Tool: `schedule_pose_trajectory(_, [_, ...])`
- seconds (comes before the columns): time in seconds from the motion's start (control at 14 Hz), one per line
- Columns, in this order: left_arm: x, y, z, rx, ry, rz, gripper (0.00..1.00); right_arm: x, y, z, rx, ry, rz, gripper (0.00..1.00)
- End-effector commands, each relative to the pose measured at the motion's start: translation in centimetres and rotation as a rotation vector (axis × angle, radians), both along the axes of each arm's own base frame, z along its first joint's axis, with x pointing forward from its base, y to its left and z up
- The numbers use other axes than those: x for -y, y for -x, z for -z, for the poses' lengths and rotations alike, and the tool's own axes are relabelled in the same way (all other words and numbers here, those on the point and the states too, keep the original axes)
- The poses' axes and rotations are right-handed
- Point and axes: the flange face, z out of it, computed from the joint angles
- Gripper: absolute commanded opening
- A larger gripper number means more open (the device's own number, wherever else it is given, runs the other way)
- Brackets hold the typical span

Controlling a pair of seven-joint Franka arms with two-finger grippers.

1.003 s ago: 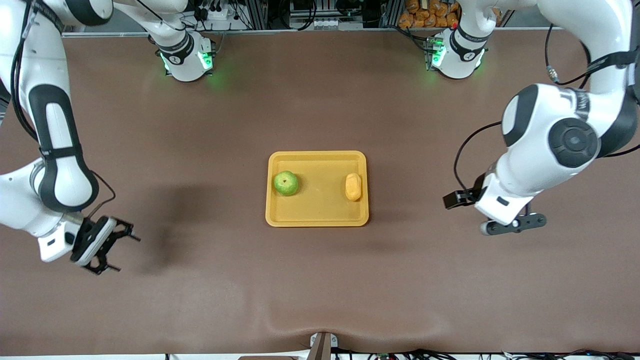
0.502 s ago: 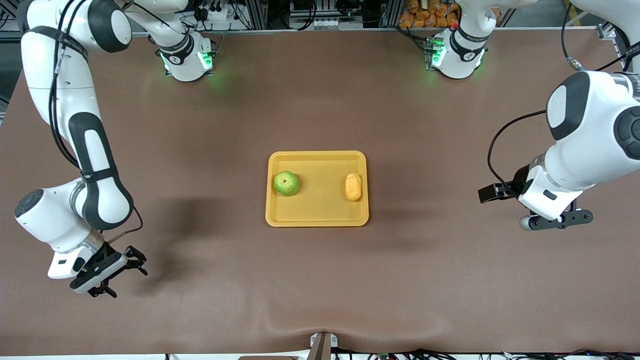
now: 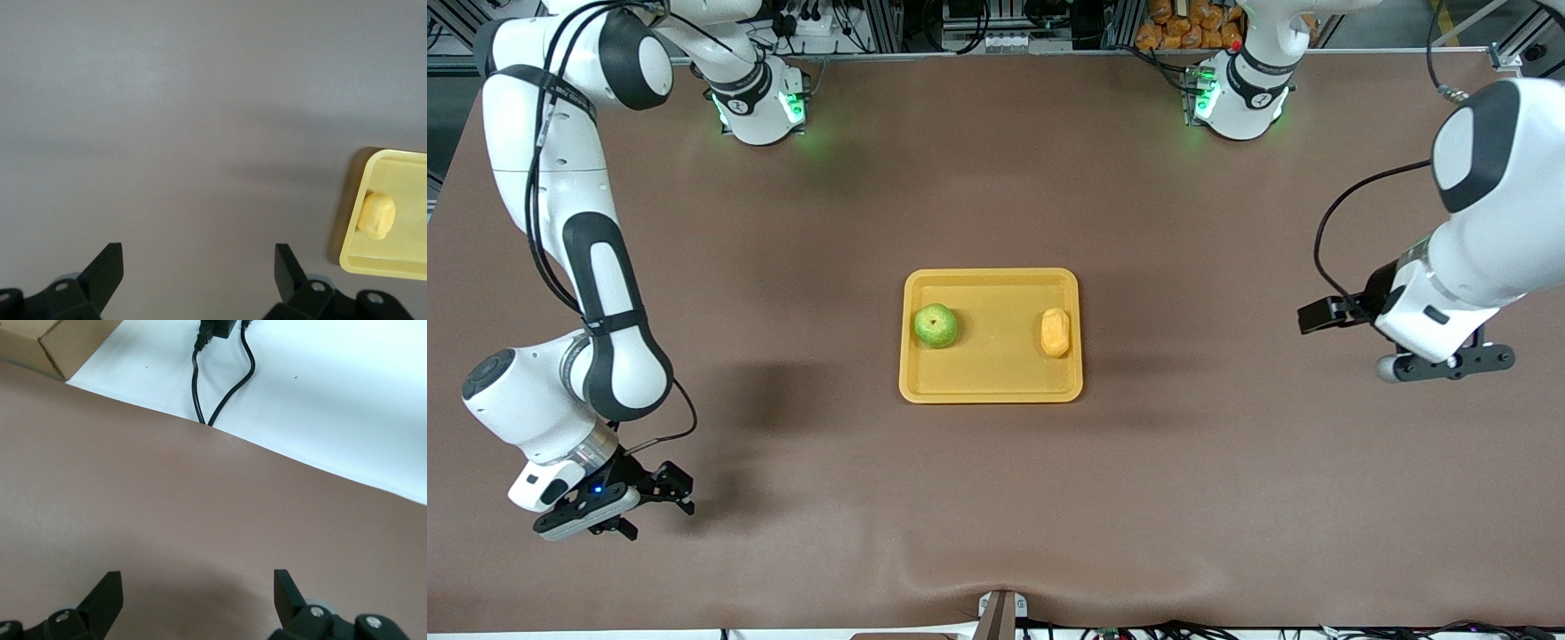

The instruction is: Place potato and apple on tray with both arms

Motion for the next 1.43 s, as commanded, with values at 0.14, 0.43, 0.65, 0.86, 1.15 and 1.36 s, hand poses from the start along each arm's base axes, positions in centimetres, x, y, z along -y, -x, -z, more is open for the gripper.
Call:
schedule_pose_trajectory(0.14, [-1.2, 1.6, -2.4, -0.007, -0.017, 0.012, 1.00, 0.0, 2.2, 0.8, -0.068, -0.009, 0.016, 1.00])
schedule_pose_trajectory(0.43, [-1.6, 2.3, -3.7, -0.004, -0.018, 0.040, 1.00, -0.6, 5.9, -1.0, -0.113, -0.011, 0.009, 1.00])
schedule_pose_trajectory(0.65, [-2.6, 3.4, -5.4, 0.004, -0.017, 0.032, 1.00, -1.4, 8.7, -3.7, -0.130, -0.018, 0.002, 1.00])
schedule_pose_trajectory(0.86, [-3.0, 4.3, -6.2, -0.013, -0.020, 0.043, 1.00, -1.7, 12.2, -6.3, -0.148, -0.030, 0.006, 1.00])
schedule_pose_trajectory(1.15, [-3.7, 5.9, -7.6, -0.029, -0.026, 0.048, 1.00, -3.0, 15.5, -8.8, -0.221, -0.077, -0.032, 1.00])
schedule_pose_trajectory(1.36, [-4.0, 7.8, -8.6, -0.021, -0.032, 0.048, 1.00, -2.9, 17.1, -11.0, -0.358, -0.174, 0.022, 1.00])
